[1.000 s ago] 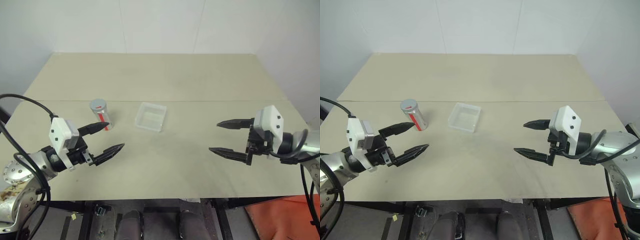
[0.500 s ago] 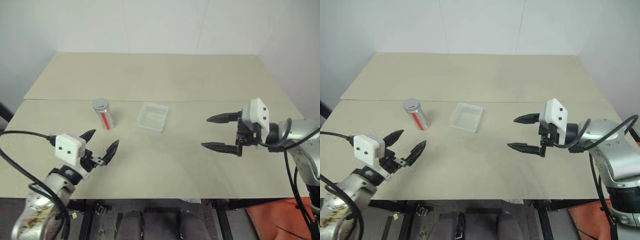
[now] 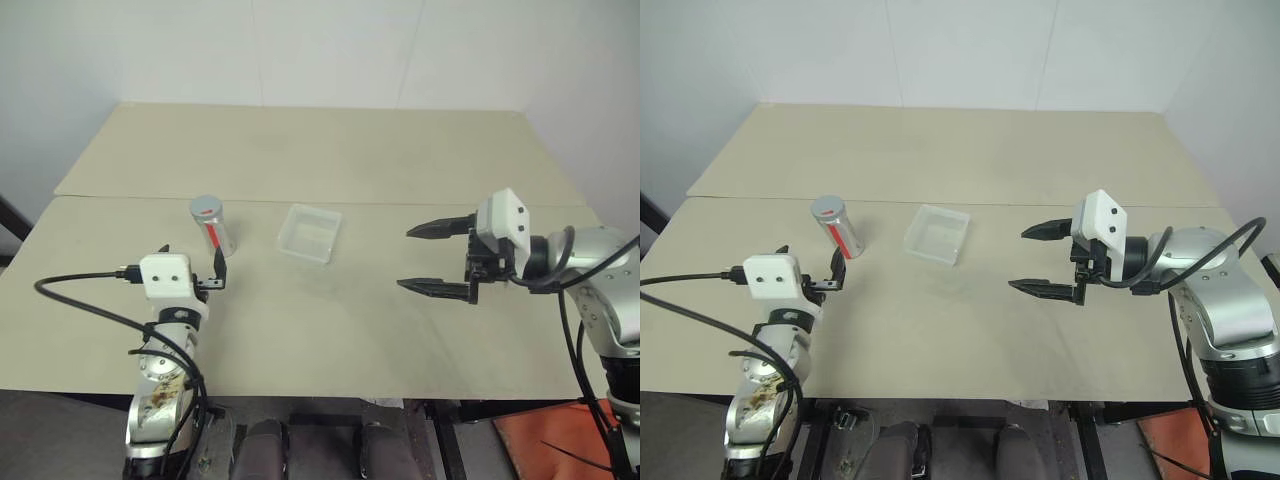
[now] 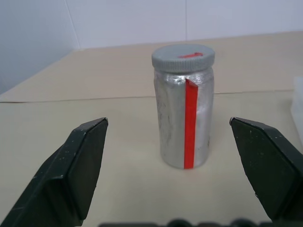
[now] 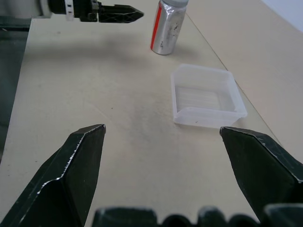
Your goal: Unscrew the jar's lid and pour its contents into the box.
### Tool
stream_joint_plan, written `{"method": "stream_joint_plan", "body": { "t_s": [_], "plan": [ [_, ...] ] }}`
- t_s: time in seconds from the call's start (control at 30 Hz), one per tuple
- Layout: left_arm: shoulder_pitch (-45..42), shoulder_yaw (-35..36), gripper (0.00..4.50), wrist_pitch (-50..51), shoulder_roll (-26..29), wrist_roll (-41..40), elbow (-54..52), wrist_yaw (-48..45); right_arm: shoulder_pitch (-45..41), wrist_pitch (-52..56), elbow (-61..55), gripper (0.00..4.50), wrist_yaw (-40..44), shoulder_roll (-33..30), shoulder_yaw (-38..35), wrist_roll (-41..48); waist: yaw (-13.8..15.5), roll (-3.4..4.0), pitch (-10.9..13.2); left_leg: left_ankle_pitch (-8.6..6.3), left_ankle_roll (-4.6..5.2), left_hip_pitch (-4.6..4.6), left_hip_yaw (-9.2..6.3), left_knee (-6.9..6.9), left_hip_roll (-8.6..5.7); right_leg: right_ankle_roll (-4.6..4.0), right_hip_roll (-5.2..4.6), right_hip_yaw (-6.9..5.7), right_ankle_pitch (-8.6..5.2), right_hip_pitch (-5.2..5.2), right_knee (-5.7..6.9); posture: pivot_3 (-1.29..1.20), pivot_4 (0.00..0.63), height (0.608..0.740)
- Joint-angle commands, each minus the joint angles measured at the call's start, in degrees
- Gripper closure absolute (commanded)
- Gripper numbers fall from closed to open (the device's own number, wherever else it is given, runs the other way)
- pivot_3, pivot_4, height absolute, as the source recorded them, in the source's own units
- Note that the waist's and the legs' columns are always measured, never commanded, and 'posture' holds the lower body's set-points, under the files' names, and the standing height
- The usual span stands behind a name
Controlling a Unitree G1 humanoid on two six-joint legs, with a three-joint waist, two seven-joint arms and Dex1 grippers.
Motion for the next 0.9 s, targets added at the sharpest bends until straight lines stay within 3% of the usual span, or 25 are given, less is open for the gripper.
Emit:
{"method": "stream_joint_plan", "body": {
  "t_s": [0.03, 0.37, 0.9],
  "plan": [
    [-2.5, -0.6, 0.04, -2.6, -0.7, 1.7, 2.5, 1.1, -0.8, -1.1, -2.0, 0.0, 0.1, -0.4, -1.9, 0.6, 0.0, 0.0, 0.0, 0.0, 0.0, 0.0, 0.0, 0.0, 0.0, 0.0, 0.0, 0.0, 0.0, 0.0, -0.01, 0.0, 0.15, 0.74],
    [-8.7, -1.9, 0.04, -4.9, -1.0, 6.7, 12.0, 4.2, 0.3, -1.1, -2.3, 0.0, 5.5, -1.0, -0.3, 1.7, 0.1, 0.0, 0.0, 0.0, 0.0, 0.0, -0.02, 0.0, 0.0, 0.01, 0.01, -0.01, 0.0, 0.0, 0.01, 0.0, 0.15, 0.74],
    [-17.8, -2.4, 0.04, -11.4, -4.2, 10.5, 26.1, 12.3, -0.1, -1.0, -2.4, 0.0, 7.0, -0.7, -0.6, 1.9, 0.1, -0.02, 0.0, 0.0, 0.0, -0.01, -0.03, 0.01, -0.03, 0.03, -0.01, -0.03, 0.01, 0.01, 0.01, 0.0, 0.15, 0.74]
  ]
}}
